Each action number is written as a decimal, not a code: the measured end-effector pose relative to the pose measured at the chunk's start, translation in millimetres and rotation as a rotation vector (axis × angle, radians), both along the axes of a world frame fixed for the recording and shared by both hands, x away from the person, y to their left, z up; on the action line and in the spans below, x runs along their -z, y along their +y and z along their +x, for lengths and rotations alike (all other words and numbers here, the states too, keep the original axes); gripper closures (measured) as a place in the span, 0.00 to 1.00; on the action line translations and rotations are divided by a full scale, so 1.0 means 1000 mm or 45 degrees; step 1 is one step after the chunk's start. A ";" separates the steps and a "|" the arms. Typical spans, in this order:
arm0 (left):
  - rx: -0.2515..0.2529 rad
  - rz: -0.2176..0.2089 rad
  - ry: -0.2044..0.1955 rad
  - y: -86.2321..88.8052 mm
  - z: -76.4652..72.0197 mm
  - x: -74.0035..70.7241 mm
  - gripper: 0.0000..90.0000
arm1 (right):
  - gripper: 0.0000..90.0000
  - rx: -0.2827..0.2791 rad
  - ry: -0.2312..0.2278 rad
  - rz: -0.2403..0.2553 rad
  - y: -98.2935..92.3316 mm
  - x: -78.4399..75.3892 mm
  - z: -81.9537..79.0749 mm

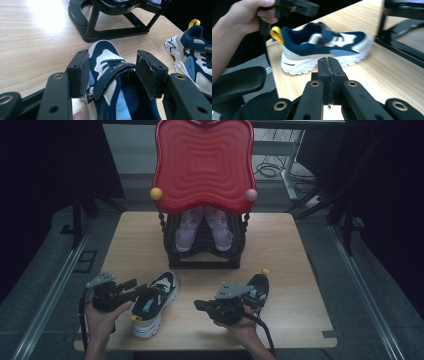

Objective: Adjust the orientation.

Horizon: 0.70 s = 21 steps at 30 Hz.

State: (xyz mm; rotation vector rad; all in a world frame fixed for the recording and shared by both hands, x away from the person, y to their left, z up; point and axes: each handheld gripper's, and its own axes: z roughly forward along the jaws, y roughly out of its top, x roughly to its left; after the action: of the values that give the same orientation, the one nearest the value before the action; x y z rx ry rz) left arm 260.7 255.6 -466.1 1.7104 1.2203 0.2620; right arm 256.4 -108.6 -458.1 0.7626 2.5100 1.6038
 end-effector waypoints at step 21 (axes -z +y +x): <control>0.027 -0.020 0.003 0.000 0.000 0.000 0.49 | 0.99 0.229 0.014 -0.025 -0.068 0.008 0.007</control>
State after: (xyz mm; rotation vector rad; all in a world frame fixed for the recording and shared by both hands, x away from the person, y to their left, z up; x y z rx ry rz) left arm 260.9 255.3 -466.0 1.7098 1.2023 0.2372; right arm 263.7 -176.8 -465.9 0.9666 2.3824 1.5177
